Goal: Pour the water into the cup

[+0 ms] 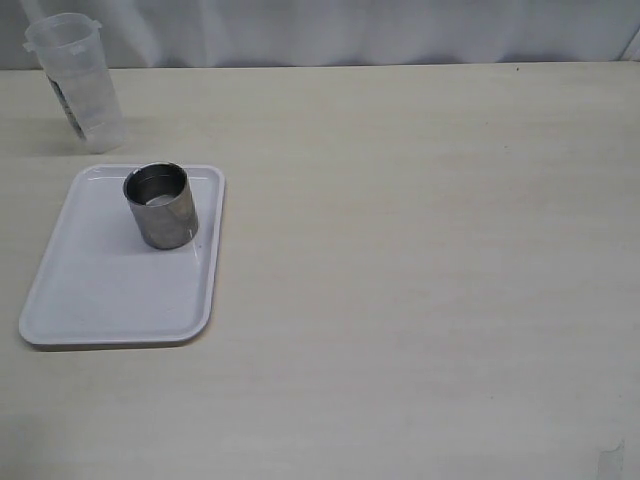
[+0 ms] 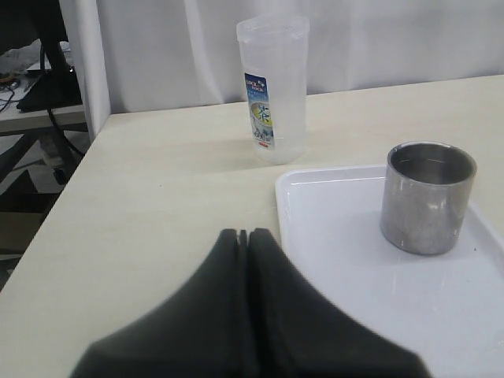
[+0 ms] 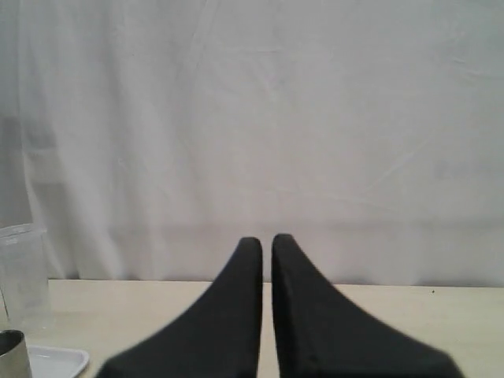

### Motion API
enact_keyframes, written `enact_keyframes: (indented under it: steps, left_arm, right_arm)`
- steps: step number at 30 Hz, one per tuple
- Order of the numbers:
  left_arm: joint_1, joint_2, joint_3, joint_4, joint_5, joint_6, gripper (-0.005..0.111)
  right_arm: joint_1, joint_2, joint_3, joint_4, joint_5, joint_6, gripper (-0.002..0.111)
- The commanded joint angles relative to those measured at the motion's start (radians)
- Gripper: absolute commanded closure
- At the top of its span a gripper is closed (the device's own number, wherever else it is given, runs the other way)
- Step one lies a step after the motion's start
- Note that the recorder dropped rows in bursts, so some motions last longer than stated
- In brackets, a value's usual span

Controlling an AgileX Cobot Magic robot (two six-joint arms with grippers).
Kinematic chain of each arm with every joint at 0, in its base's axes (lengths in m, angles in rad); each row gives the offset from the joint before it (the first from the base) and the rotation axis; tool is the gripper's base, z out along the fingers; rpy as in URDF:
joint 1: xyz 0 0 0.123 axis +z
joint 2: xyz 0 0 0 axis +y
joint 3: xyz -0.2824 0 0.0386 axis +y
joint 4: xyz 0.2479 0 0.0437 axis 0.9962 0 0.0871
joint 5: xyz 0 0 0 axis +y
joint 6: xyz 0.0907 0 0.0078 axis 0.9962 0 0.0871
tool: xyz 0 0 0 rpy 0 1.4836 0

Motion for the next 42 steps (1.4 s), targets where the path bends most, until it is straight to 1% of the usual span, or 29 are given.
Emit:
enact_keyframes:
  steps: [1,8,12,20,24,27,42]
  left_arm:
    - [-0.007,-0.002,0.003,-0.002,-0.008,-0.001,0.107]
    - [-0.007,-0.002,0.003,-0.002,-0.008,-0.001,0.107]
    - [-0.007,-0.002,0.003,-0.002,-0.008,-0.001,0.107]
    - [-0.007,-0.002,0.003,-0.002,-0.008,-0.001,0.107]
    - [-0.007,-0.002,0.003,-0.002,-0.008,-0.001,0.107]
    - [-0.007,-0.002,0.003,0.000,-0.008,-0.001,0.107]
    - [-0.007,-0.002,0.003,0.000,-0.008,-0.001,0.107]
  right_arm:
    - [-0.009,-0.005,0.003,0.008,-0.011,-0.011,0.104]
    - [-0.009,-0.005,0.003,0.010,-0.011,-0.011,0.104]
    - [-0.009,-0.005,0.003,0.070,-0.011,-0.011,0.104]
    - [-0.009,-0.005,0.003,0.312,-0.019,-0.011,0.104]
    - [-0.009,-0.005,0.003,0.461,-0.019,0.089,0.104]
    - [-0.009,-0.005,0.003,0.531,-0.019,0.168,0.104]
    - [-0.009,-0.005,0.003,0.533,-0.019,0.171,0.104]
